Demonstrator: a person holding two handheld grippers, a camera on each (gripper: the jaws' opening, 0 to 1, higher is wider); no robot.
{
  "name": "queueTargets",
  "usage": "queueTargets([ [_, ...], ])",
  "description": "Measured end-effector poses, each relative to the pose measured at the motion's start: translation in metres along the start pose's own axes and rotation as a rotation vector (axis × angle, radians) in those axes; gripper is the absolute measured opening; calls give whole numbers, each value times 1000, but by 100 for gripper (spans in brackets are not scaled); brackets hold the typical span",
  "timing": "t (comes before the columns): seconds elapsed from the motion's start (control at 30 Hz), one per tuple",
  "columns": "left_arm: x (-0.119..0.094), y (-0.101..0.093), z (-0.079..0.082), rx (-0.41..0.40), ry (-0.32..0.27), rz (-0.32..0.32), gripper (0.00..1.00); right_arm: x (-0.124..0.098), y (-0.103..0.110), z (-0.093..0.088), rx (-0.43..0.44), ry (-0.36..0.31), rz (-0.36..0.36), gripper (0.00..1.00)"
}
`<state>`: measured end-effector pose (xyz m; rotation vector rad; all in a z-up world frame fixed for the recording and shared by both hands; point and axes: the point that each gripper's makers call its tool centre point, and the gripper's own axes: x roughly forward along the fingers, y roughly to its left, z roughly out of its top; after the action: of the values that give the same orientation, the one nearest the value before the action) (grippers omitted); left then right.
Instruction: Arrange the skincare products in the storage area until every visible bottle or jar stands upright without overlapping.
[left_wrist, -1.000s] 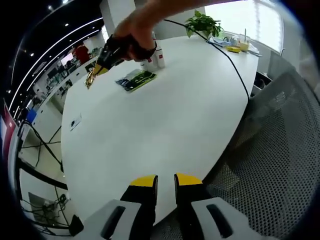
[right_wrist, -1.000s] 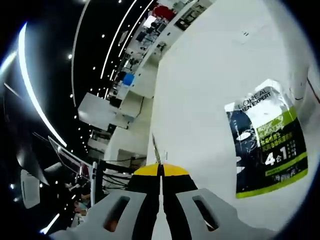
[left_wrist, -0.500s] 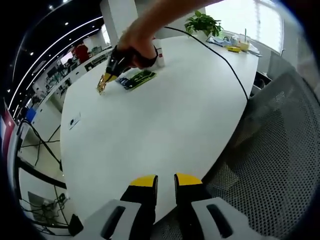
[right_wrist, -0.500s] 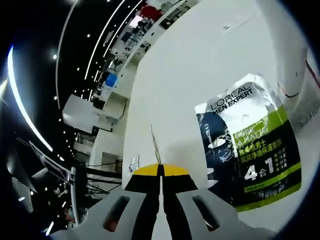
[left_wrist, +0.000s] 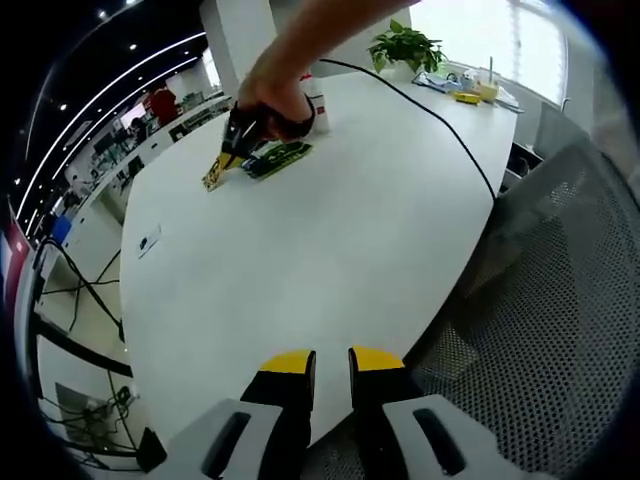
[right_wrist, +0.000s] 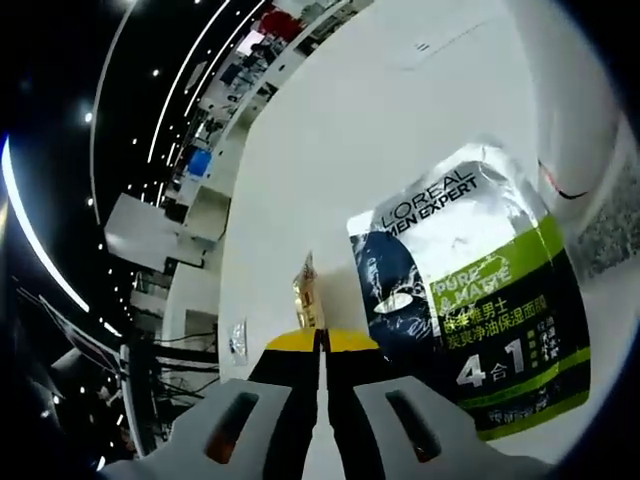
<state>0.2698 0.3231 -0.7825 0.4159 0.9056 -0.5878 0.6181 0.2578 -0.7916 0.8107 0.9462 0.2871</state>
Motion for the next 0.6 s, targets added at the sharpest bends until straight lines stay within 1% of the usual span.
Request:
queueTargets([
  [0.1, 0, -1, -1, -5, 3, -3, 14, 0, -1, 0, 6, 7, 3, 1],
  [0.2, 0, 0, 0, -4, 1, -1, 14, 0, -2, 4, 6, -3, -1, 1],
  [0.3, 0, 0, -1, -3, 3, -1, 14, -2, -8, 8, -42, -24, -33, 2],
  [0.4, 0, 0, -1, -3, 4, -1, 14, -3, -6, 6, -35, -21, -22, 3],
  [0.47, 0, 0, -1, -2, 5, -1, 14, -3, -8, 8, -57, -33, -33, 5],
  [0.6, 0, 1, 0, -3, 2, 5, 14, -6, -7, 7, -74, -37, -33, 8],
])
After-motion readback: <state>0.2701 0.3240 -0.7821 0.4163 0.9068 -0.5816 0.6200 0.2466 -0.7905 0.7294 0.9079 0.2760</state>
